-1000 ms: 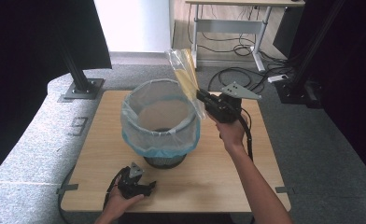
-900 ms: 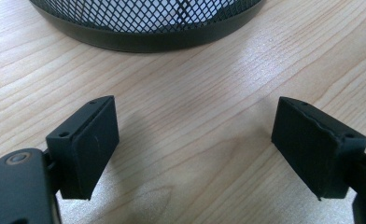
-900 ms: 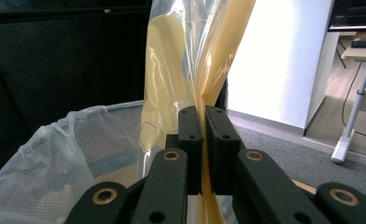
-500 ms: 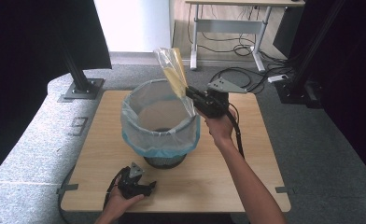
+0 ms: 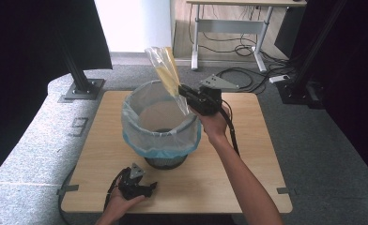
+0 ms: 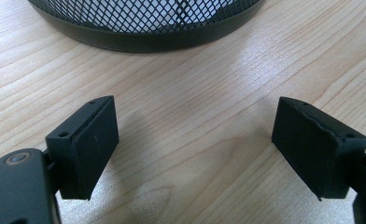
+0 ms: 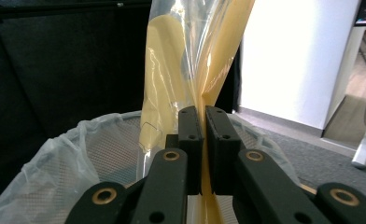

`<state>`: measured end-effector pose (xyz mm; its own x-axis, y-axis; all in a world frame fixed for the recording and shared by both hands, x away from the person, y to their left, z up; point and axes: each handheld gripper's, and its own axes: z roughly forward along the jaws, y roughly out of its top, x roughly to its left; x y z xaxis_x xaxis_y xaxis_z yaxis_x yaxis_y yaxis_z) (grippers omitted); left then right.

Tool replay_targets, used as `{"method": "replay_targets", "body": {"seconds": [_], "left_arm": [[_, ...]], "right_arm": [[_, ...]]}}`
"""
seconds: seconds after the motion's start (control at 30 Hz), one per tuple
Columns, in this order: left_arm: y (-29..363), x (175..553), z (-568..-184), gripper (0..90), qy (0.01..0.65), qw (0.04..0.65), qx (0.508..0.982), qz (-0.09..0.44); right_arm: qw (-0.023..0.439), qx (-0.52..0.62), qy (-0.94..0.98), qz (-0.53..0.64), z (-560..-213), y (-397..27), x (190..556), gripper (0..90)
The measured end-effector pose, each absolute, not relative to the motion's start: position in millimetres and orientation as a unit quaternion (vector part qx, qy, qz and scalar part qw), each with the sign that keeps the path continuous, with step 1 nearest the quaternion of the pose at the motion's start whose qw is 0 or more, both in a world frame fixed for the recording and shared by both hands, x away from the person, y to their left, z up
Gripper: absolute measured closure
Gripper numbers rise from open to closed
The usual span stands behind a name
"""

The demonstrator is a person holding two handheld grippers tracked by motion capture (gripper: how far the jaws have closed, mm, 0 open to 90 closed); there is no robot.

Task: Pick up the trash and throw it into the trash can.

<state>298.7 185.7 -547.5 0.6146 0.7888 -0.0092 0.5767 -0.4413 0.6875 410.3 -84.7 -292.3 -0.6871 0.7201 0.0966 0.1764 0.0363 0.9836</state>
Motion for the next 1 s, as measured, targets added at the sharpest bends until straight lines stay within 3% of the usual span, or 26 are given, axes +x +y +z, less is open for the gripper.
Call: {"method": "replay_targets", "body": {"seconds": [0.47,0.57,0.63,0.67,0.73,1.0], "left_arm": [[185.7,298.7,-547.6,14.5,0.409,0.335,0.834,0.159],[185.7,298.7,-547.6,14.6,0.409,0.335,0.834,0.159],[185.7,298.7,-547.6,14.6,0.409,0.335,0.834,0.159],[185.7,298.7,-547.6,14.6,0.409,0.335,0.834,0.159],[185.7,298.7,-547.6,14.6,0.409,0.335,0.834,0.159],[185.7,298.6,-547.5,14.6,0.409,0.334,0.834,0.159]], "right_arm": [[0.216,0.326,0.693,0.605,-293.5,-65.6,421.6,84.7],[0.217,0.327,0.694,0.603,-294.2,-65.2,422.4,81.0],[0.228,0.323,0.697,0.599,-295.2,-64.8,423.6,61.3],[0.242,0.329,0.705,0.580,-296.5,-63.5,424.3,44.7],[0.262,0.336,0.715,0.555,-297.7,-63.1,422.3,35.9],[0.276,0.332,0.717,0.547,-300.4,-77.2,410.9,32.8]]}}
